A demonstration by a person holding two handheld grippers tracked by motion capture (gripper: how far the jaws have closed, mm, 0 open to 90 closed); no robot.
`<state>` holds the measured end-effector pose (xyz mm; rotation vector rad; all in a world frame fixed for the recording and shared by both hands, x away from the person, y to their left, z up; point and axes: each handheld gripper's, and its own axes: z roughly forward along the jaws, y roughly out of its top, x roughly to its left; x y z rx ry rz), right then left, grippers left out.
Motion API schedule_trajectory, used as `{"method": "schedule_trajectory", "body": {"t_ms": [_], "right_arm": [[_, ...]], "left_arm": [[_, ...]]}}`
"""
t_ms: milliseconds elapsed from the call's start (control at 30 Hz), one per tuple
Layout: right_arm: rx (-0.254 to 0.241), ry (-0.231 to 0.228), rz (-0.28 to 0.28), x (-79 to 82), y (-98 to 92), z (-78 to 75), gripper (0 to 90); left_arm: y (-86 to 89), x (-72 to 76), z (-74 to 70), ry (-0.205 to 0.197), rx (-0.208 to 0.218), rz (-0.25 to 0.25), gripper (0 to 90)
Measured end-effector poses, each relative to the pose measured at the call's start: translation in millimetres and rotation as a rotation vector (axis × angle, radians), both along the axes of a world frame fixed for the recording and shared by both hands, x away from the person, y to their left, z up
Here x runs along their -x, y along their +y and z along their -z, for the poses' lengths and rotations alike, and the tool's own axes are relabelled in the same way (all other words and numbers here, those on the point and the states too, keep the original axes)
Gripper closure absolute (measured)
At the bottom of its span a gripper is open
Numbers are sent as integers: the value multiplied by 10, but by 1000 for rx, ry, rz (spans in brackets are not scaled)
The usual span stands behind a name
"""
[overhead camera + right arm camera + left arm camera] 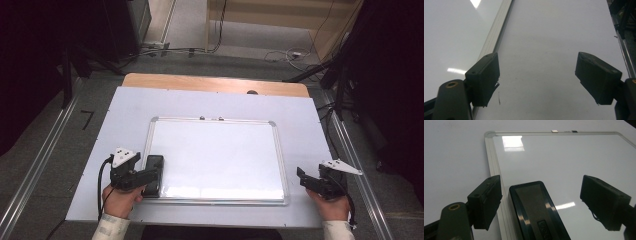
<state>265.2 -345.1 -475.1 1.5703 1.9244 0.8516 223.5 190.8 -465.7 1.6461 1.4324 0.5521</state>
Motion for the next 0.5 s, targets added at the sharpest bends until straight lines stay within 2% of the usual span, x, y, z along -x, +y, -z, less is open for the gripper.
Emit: {"method": "schedule_trajectory", "body": {"t_ms": [500], "right_arm": [[3,2,1,1,0,5,186]], "left_arm": [[97,20,9,4,5,-9,179]]}}
